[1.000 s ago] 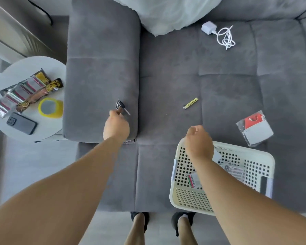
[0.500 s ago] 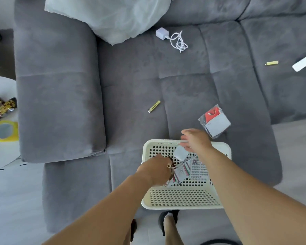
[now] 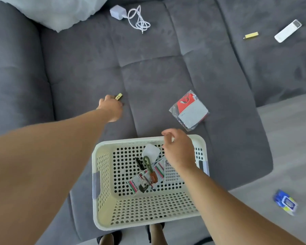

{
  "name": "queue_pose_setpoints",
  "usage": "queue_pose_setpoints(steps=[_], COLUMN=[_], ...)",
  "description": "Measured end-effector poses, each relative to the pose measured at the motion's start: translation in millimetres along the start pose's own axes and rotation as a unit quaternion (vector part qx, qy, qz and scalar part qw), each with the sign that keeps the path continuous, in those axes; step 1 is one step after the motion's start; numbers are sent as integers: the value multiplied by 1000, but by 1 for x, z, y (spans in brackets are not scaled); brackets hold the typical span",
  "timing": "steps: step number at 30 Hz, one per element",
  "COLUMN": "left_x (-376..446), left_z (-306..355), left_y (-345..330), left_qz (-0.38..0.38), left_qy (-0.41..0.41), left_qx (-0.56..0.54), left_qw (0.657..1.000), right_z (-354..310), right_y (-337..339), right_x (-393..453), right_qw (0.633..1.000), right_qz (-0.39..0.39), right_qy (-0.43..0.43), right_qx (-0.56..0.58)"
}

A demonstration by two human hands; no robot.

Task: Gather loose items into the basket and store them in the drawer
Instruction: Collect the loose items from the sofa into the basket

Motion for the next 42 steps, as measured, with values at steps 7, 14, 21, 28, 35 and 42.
queue_pose_setpoints(steps=[7,14,21,28,35,42], left_x=[-92,-226,-253,-256,-267,-232], left_z=[18,48,1,-46,-70,-50], left_y=[38,-14,-43,-70,-95,-56], left_qz=[80,3,277,177,-19,-29], left_qy=[79,-87,37,251,253,215], left_qx=[-401,-180,-160,-433,-415,-441], left_qw=[909,980,947,847,874,871], right_z=[-12,3,87,-51,-55,-53], right_y=[26,73,48,83,-24,36], right_x=[40,112,146,74,-61,-24], right_qw=[988,984,960,989,860,936], right_qz=[-122,-16,-16,56,-403,-58], right_qy=[-65,-117,-280,66,141,158], right_qx=[-72,-131,2,120,-279,-310])
Point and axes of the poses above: each hand's wrist, its own x-axis towards the middle knuckle, its own y-axis out of the back of the hand, z = x × y, the point moved 9 cm from there along x, towards the middle knuckle, and after that the axes turned 3 degrees about -y, right-handed, at the moved point
